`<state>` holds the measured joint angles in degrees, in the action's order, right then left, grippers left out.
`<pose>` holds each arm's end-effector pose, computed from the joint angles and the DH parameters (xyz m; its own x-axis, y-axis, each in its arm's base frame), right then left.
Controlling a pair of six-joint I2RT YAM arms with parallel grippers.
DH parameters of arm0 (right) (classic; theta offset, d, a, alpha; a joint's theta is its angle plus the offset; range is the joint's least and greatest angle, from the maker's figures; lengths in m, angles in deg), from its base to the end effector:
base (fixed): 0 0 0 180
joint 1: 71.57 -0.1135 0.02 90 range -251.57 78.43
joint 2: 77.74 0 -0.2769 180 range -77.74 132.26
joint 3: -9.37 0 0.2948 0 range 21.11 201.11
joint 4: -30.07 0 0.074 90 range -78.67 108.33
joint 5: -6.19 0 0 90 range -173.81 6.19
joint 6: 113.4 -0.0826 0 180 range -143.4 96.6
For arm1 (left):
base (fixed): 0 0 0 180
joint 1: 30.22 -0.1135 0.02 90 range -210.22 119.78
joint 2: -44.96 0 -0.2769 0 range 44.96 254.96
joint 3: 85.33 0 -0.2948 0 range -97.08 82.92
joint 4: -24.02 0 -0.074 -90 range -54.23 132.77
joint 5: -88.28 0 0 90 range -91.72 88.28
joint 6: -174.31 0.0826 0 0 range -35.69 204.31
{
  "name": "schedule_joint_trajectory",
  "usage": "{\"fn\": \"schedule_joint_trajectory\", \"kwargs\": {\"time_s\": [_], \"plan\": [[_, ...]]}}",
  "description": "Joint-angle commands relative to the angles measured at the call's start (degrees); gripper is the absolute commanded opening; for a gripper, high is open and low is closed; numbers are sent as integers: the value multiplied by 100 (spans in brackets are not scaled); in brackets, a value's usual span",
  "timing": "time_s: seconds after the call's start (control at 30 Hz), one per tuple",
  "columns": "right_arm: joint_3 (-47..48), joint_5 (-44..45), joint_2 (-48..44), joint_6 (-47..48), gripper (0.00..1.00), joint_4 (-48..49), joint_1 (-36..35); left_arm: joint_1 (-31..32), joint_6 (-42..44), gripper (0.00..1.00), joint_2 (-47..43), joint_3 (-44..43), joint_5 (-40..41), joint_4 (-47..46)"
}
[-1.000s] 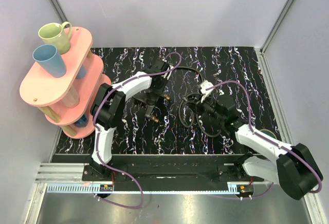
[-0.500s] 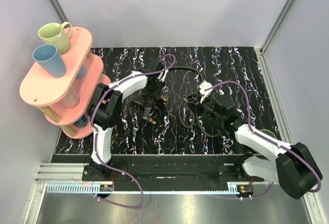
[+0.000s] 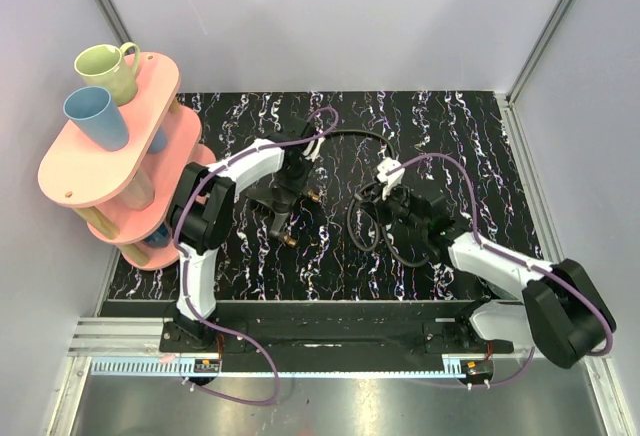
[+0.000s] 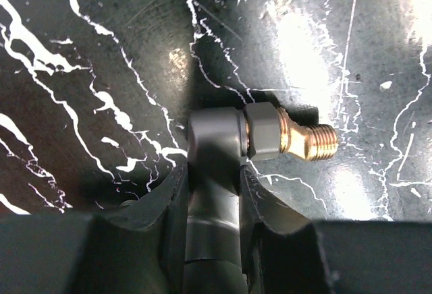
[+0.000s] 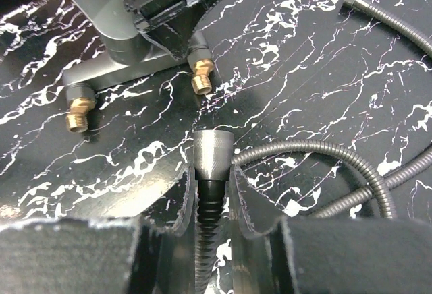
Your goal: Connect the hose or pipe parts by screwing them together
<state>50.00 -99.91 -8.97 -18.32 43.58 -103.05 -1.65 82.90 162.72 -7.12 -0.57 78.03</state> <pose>0.2678 0.1909 0.1938 -0.1499 -0.1915 -0.9700 -0.7468 0.6649 -0.0159 0.4276 -0.2310 0.1303 -0.8365 0.4275 -0.3427 0.4517 0.8921 0.0104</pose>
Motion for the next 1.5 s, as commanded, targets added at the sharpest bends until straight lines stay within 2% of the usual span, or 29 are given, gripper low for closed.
{"fn": "schedule_joint_trajectory", "kwargs": {"time_s": [0.0,0.13,0.2,0.3,0.47,0.57,0.8,0.9,1.13,1.47], "plan": [[600,-208,399,686,0,-92,20,-36,-500,0,-523,294,342,-113],[662,-815,619,1652,0,120,19,-36,-746,0,-973,434,63,-104],[776,-1235,759,2504,0,32,11,-19,-808,0,-1122,496,-70,1],[899,-1378,1014,3366,0,85,2,-1,-896,0,-1298,636,-220,186],[1023,-896,1472,4516,0,242,-191,-1,-1089,0,-1544,856,-334,291],[918,-412,1735,5131,0,708,-420,-1,-1133,0,-1615,944,-396,300],[1101,342,2499,5776,0,1086,-955,-1,-1133,0,-1563,1111,-519,230],[1348,510,2754,6013,0,823,-1148,7,-1133,0,-1589,1120,-598,221],[1585,511,3045,5961,0,999,-1299,16,-1169,0,-1642,1138,-642,195],[1901,528,3142,5987,0,489,-1448,16,-1274,0,-1633,1146,-572,186]]}}
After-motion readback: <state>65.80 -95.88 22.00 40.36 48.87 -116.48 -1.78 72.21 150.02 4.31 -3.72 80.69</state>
